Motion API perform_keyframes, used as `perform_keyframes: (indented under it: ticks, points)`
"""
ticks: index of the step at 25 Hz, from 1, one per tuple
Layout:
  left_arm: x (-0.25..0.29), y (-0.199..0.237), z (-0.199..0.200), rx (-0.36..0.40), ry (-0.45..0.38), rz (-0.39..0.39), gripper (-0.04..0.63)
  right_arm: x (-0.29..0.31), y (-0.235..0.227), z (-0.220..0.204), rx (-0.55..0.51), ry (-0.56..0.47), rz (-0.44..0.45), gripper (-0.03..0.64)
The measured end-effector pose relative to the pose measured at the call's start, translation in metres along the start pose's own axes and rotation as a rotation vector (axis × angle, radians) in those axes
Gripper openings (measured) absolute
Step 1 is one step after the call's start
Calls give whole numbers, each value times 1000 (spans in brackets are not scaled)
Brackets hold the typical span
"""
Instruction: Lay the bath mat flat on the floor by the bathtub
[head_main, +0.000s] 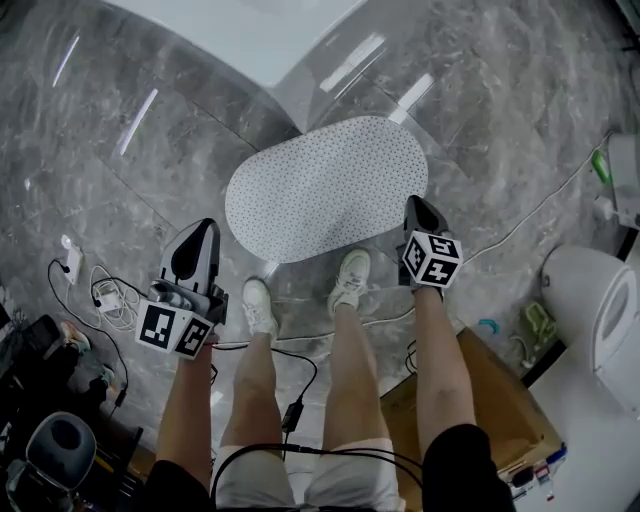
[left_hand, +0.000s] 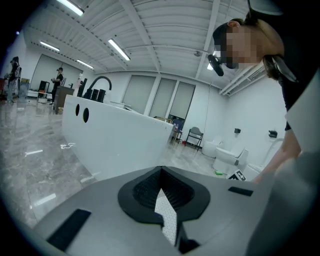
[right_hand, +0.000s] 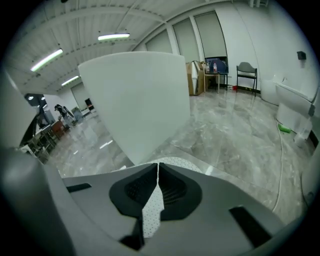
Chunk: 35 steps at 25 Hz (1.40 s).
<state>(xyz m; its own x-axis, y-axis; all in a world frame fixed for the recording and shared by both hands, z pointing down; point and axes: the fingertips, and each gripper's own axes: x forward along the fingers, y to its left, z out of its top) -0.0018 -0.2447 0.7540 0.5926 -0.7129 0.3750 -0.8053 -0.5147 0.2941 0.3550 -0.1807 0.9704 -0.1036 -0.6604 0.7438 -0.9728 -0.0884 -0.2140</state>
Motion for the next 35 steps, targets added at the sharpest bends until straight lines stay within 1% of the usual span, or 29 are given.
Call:
perform_keyframes:
  ticks: [2,5,7,12,16,18,21,27,32,35]
  points:
    - [-8,6,6,-3,-3,10,15,-10,23,18,-9,-44,54,29]
    - [-21,14,23,3,-13,27,15,-28,54,48,-37,-96,110,28]
    - [-30,18,37,6,-23,39,15,-42,74,67,-70,-116,140,26]
    - [-51,28,74,-21,-61,59,14,-85,121,107,-128,-151,205,26]
    - [-68,20,113,12,-92,35,14,-122,156,137,-163,-197,254,26]
    - [-81,18,129,27,-120,23,14,-142,170,147,-178,-211,272,26]
    - [-100,14,153,33,-158,29,14,-171,186,166,-204,-241,292,26]
    - [-135,-8,188,68,-172,5,14,-229,215,197,-242,-262,313,26]
    - [-162,-27,219,84,-207,-7,14,-277,242,222,-267,-303,344,26]
    - [-176,-32,235,92,-217,-11,14,-299,256,235,-254,-327,345,26]
